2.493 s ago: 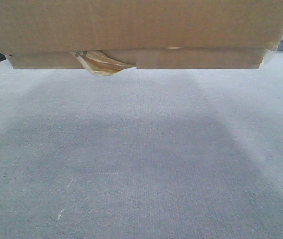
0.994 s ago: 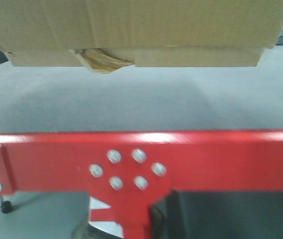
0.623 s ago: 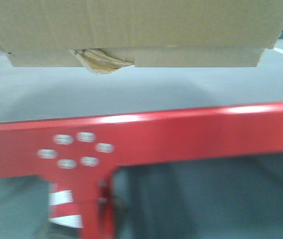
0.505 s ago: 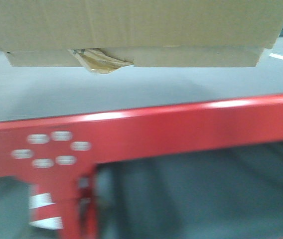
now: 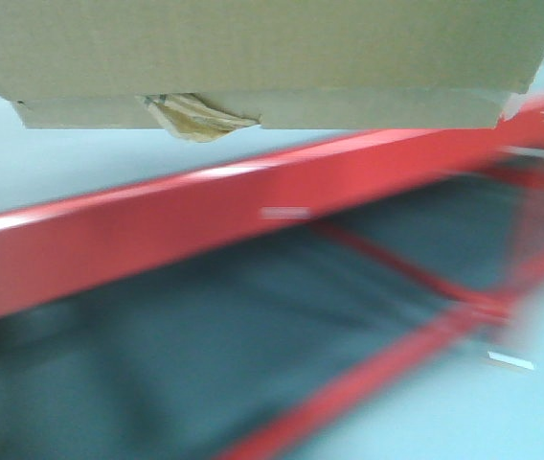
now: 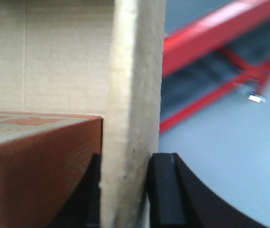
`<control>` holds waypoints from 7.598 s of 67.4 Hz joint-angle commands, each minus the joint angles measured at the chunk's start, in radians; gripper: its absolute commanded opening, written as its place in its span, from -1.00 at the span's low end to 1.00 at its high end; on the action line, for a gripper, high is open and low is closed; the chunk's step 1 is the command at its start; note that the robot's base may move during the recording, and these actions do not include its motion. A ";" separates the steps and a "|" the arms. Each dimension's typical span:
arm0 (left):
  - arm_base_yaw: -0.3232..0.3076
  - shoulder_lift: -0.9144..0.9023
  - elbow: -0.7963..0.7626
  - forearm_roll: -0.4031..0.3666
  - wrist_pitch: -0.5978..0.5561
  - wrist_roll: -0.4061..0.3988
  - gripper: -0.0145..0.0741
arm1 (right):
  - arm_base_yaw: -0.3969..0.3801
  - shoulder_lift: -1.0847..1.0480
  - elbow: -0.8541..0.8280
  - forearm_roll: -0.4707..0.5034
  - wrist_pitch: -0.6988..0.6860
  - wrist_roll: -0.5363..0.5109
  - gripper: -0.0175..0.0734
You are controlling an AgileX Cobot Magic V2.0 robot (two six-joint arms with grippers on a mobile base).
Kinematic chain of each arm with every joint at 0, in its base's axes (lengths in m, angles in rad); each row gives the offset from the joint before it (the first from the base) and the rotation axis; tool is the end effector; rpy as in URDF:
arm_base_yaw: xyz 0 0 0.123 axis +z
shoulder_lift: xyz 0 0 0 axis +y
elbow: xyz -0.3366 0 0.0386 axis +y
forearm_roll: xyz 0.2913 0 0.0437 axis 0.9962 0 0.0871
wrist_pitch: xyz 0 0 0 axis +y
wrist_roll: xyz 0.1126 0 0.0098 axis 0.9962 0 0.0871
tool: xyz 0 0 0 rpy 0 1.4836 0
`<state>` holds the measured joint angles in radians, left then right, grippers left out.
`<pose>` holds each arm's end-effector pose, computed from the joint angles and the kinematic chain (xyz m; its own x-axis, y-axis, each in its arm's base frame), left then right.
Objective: Stack two boxes on right shelf middle
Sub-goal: 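Carry the held boxes while the base turns past the red table, then drive to the metal shelf and raise the boxes above its middle level, then lower the boxes onto the shelf and open both grippers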
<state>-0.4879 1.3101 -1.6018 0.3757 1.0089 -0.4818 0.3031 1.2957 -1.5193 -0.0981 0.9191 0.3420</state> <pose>0.2866 -0.1123 0.5234 -0.5372 -0.0068 -0.8434 0.0759 0.9955 -0.0563 0.3010 0.0849 0.5004 -0.5880 0.1072 -0.8018 -0.0757 0.9796 0.1864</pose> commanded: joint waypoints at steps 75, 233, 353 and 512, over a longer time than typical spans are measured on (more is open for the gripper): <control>-0.005 -0.018 -0.008 0.013 -0.031 -0.001 -0.92 | -0.013 -0.012 -0.004 -0.057 -0.037 0.020 -0.97; -0.005 -0.018 -0.008 0.020 -0.033 -0.001 -0.92 | -0.013 -0.010 -0.004 -0.057 -0.083 0.020 -0.97; -0.005 -0.018 -0.008 0.022 -0.033 -0.001 -0.92 | -0.013 -0.010 -0.004 -0.057 -0.083 0.020 -0.97; -0.002 0.212 -0.287 -0.008 -0.027 0.009 -0.92 | -0.013 0.170 -0.225 -0.007 -0.109 0.020 -0.96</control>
<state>-0.4879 1.4847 -1.8387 0.4130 1.0055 -0.4734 0.2924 1.4311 -1.7190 -0.1143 0.8915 0.3421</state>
